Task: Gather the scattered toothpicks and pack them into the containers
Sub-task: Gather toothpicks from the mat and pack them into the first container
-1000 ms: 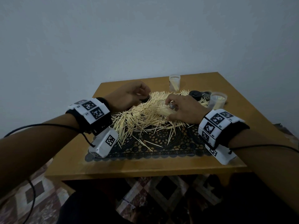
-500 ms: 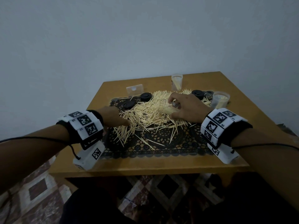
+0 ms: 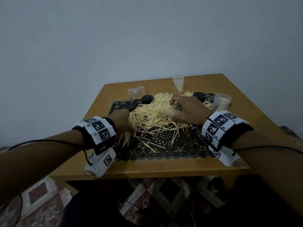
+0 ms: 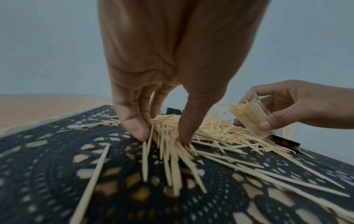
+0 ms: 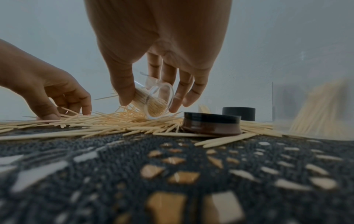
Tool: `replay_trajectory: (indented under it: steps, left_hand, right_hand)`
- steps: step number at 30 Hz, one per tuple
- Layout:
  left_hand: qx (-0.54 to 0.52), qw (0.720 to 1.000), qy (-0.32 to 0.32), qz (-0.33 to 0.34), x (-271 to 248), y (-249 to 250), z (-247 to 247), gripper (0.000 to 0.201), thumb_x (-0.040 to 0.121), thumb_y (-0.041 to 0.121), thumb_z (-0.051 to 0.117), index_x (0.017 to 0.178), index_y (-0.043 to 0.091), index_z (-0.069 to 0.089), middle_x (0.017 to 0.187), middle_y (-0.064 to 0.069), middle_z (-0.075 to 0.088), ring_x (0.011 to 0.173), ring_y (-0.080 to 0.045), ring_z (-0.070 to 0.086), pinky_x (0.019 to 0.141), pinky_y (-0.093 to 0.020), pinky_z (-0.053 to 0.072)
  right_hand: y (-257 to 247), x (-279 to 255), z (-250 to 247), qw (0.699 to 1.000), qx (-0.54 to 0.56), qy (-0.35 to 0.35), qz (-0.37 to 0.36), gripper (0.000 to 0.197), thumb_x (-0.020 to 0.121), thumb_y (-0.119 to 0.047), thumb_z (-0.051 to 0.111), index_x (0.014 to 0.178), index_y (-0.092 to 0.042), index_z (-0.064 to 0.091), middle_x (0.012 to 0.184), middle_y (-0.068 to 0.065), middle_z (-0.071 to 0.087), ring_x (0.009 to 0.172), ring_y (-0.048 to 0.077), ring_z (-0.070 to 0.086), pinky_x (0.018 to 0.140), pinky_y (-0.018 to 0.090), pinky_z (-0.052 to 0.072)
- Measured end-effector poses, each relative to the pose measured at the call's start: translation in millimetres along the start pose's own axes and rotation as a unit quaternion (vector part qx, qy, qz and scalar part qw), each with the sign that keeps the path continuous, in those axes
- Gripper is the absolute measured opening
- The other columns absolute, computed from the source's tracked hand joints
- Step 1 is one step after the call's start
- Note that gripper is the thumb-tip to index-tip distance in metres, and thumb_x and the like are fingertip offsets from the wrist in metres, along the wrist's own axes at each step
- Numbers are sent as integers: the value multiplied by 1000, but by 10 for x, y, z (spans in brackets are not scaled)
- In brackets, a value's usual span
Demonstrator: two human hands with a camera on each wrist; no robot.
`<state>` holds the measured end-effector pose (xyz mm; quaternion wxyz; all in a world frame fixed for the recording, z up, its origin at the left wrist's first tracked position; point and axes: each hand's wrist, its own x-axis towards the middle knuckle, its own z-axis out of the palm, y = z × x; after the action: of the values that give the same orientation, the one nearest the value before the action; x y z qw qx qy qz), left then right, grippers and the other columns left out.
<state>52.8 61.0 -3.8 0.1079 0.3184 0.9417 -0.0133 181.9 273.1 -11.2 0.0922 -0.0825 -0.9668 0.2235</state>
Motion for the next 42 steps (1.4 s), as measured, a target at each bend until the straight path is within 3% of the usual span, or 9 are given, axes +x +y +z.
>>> replay_trajectory:
  steps: [2, 5, 11, 15, 20, 25, 28, 32, 42]
  left_hand:
    - [-18, 1000, 15, 17, 12, -17, 35, 36, 81, 32, 75, 91, 2, 56, 83, -7, 57, 72, -20, 52, 55, -26, 38]
    - [-79, 995, 50, 30, -24, -75, 66, 50, 82, 36, 73, 116, 8, 48, 108, -8, 61, 89, -21, 53, 69, -29, 41]
    - [6, 999, -34, -23, -142, -108, 2, 85, 76, 66, 62, 125, 1, 38, 96, -5, 51, 88, -21, 55, 58, -27, 40]
    - [32, 999, -9, -26, -174, -124, -30, 49, 91, 51, 54, 103, 4, 45, 76, -3, 46, 68, -16, 49, 52, -25, 36]
    - [6, 994, -90, -57, -242, -197, -24, 13, 90, 14, 56, 88, 4, 48, 69, -7, 54, 50, -15, 51, 43, -23, 43]
    - [3, 996, -80, -32, -287, -95, -59, 24, 85, 3, 59, 67, 10, 43, 62, -5, 51, 54, -21, 55, 38, -18, 39]
    - [5, 997, -65, -32, -243, -83, -22, 7, 79, 0, 61, 82, 1, 55, 78, -11, 65, 64, -26, 58, 42, -24, 42]
    - [-21, 999, -33, -27, -145, -38, 32, 26, 74, -5, 64, 100, -5, 59, 93, -19, 68, 71, -25, 57, 51, -29, 44]
    - [-107, 991, 84, 16, 71, -16, 17, 13, 89, 16, 62, 95, 12, 51, 91, -6, 57, 72, -17, 51, 52, -22, 38]
  right_hand:
    - [2, -1, 0, 1000, 1, 1, 1, 52, 74, -30, 83, 116, -16, 56, 112, 6, 66, 92, 14, 57, 82, 27, 47]
    - [-8, 4, 4, 1000, 0, 3, -1, 52, 74, -30, 83, 116, -16, 57, 112, 6, 66, 92, 14, 57, 82, 28, 48]
    - [-7, 5, 8, 1000, 0, 5, 1, 51, 73, -30, 83, 116, -16, 57, 112, 6, 67, 93, 15, 59, 82, 30, 50]
    - [1, 7, 10, 1000, 2, 5, 2, 51, 73, -30, 83, 114, -16, 57, 111, 5, 67, 92, 15, 59, 81, 28, 49]
    - [4, 19, 18, 1000, -1, 6, 2, 51, 72, -31, 84, 114, -17, 57, 111, 5, 67, 93, 16, 59, 82, 30, 49]
    - [5, 17, 25, 1000, 1, 6, 3, 50, 72, -31, 84, 113, -17, 57, 111, 5, 67, 95, 18, 61, 81, 30, 50]
    - [8, 17, 22, 1000, 1, 5, 3, 50, 73, -31, 83, 113, -18, 57, 111, 5, 67, 93, 17, 60, 81, 29, 50]
    - [7, 18, 20, 1000, 3, 6, 3, 50, 73, -31, 84, 113, -18, 57, 112, 5, 67, 92, 16, 59, 80, 28, 49]
    - [14, 13, 20, 1000, 7, 6, 2, 51, 73, -30, 83, 115, -17, 57, 111, 5, 67, 93, 16, 60, 82, 30, 51]
